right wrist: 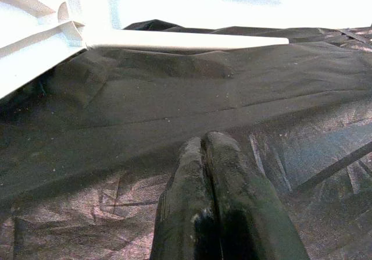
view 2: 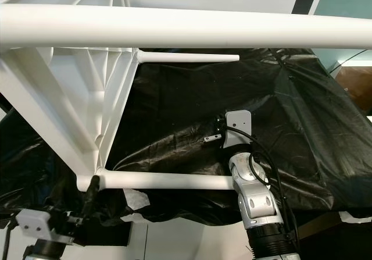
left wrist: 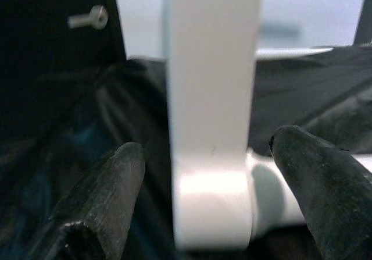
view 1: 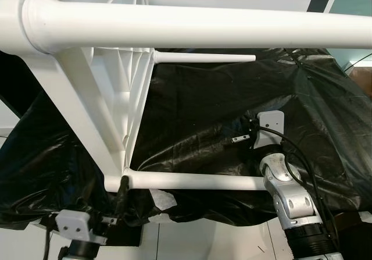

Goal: Building children table

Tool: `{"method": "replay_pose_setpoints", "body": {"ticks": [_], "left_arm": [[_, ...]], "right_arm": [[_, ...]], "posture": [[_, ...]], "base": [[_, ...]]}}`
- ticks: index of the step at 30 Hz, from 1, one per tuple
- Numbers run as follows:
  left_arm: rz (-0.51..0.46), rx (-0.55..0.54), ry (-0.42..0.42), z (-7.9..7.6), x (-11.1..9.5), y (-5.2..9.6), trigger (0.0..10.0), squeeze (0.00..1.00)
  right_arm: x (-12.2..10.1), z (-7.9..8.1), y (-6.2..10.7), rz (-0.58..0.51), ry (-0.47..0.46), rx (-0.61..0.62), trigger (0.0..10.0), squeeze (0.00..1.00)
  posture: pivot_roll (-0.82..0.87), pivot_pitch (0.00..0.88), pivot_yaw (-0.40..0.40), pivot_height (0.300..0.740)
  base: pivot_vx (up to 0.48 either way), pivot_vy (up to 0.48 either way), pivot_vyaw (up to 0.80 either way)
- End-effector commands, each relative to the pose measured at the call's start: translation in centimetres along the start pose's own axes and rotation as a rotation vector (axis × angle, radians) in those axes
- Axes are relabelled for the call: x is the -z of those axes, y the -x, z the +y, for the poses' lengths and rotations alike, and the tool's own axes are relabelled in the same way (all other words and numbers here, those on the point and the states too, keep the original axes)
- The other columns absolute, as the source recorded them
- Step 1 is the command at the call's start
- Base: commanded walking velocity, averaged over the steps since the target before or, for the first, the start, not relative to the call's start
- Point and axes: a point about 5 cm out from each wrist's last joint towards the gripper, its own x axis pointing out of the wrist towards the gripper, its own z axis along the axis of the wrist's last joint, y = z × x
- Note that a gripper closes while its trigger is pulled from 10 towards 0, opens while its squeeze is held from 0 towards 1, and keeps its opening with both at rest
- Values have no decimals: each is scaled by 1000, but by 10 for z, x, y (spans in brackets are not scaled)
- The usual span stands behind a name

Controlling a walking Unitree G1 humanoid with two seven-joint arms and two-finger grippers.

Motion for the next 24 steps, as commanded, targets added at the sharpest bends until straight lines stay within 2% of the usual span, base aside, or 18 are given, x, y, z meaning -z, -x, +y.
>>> {"method": "replay_pose_setpoints", "body": {"ticks": [1,6,7,8,9,12,13,14,16,17,19,24], "left_arm": [[39,24,29,0,2,6,10000,0],[39,38,62,-4,1,9,10000,0],[37,72,125,-8,-1,8,10000,0],[37,72,125,-8,-1,8,10000,0],[33,108,185,-11,-3,8,10000,0],[29,134,227,-13,-5,7,10000,0],[13,197,280,-18,-10,5,10000,0],[13,197,280,-18,-10,5,10000,0],[-13,349,331,-28,-22,0,10000,0],[-13,349,331,-28,-22,0,10000,0],[-5,488,360,-35,-27,-1,10000,0],[12,575,383,-38,-28,-1,10000,0]], "right_arm": [[2,2,0,9,2,-15,10000,0],[2,4,-1,10,13,-33,10000,0],[0,4,-2,5,26,-44,10000,0],[0,4,-2,5,26,-44,10000,0],[-1,3,-3,3,31,-46,10000,0],[-1,3,-3,2,34,-47,10000,0],[-2,1,-4,1,38,-47,10000,0],[-2,1,-4,1,38,-47,10000,0],[-2,-2,-5,1,46,-47,10000,0],[-2,-2,-5,1,46,-47,10000,0],[-2,-3,-6,1,53,-50,10000,0],[-2,-4,-6,2,59,-51,10000,0]], "posture": [[39,35,27,740],[41,41,19,740],[38,47,10,740],[38,47,10,740],[37,47,6,740],[37,47,6,740],[36,47,0,740],[36,47,0,740],[32,45,-8,740],[32,45,-8,740],[27,43,-13,740],[16,40,-15,740]], "base": [[0,0,0],[0,0,0],[0,0,0],[0,0,0],[0,0,0],[0,0,0],[0,0,0],[0,0,0],[0,0,0],[0,0,0],[0,0,0],[0,0,0]]}}
